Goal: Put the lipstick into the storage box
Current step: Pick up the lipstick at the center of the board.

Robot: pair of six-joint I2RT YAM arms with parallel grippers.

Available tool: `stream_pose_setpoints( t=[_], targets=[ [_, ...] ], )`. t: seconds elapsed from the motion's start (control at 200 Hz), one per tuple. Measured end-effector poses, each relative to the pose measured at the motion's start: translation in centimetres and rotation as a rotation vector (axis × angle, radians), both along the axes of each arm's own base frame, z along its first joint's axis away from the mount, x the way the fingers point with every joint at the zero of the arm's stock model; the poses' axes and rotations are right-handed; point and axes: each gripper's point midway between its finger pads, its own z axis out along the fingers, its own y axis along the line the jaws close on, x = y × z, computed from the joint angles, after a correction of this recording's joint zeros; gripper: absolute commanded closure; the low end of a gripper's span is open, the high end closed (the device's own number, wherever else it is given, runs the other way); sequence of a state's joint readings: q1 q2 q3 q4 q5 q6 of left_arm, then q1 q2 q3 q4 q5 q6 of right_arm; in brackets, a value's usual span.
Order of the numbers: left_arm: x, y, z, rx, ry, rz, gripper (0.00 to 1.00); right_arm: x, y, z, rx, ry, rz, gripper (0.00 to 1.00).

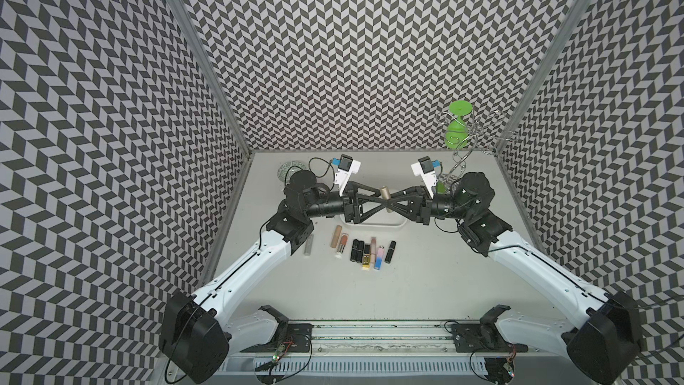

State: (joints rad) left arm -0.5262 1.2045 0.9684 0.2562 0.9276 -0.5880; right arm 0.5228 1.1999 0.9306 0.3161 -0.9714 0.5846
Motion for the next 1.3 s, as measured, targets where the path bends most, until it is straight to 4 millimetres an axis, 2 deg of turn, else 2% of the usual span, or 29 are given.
stream_pose_setpoints(
  t=[0.26, 0.345, 0.496, 0.556, 0.746, 0.901, 0.956, 1.092, 1.182, 1.247, 1.302],
  targets=[
    [0.2, -0.1, 2.1, -0.04, -0.028, -0.011, 0.5, -0.1, 0.3, -0.3, -0.004, 0.007, 0.014, 0.85],
    [0.3, -0.2, 2.3, -0.049, -0.036, -0.013, 0.5, -0.1, 0.3, -0.3, -0.003, 0.005, 0.016, 0.85],
    [0.7, -0.5, 1.6, -0.038, -0.013, -0.021, 0.5, 0.1, 0.4, -0.4, -0.001, 0.005, 0.019, 0.85],
    [0.8, -0.6, 1.2, -0.034, 0.0, -0.024, 0.54, 0.2, 0.5, -0.5, -0.001, 0.009, 0.02, 0.85],
    [1.1, -1.0, 0.6, -0.026, 0.024, -0.035, 0.71, 0.4, 0.7, -0.8, -0.004, 0.019, 0.025, 0.85],
    [1.2, -1.0, 0.6, -0.027, 0.033, -0.048, 0.88, 0.5, 0.8, -1.1, -0.007, 0.022, 0.028, 0.84],
    [1.3, -1.1, 0.6, -0.027, 0.039, -0.053, 0.92, 0.6, 0.8, -1.1, -0.005, 0.02, 0.027, 0.77],
    [1.7, -1.3, 0.2, -0.021, 0.05, -0.056, 0.96, 0.8, 0.9, -1.2, -0.005, 0.026, 0.024, 0.36],
    [2.3, -1.2, -0.3, -0.01, 0.065, -0.047, 0.98, 1.0, 0.9, -1.2, -0.007, 0.014, 0.018, 0.28],
    [2.9, -0.9, -0.7, 0.002, 0.071, -0.029, 0.99, 1.2, 0.9, -1.2, -0.012, 0.002, 0.004, 0.18],
    [3.7, -0.4, -0.9, 0.016, 0.081, -0.002, 0.99, 1.6, 0.7, -1.3, -0.021, -0.008, -0.014, 0.14]
  ],
)
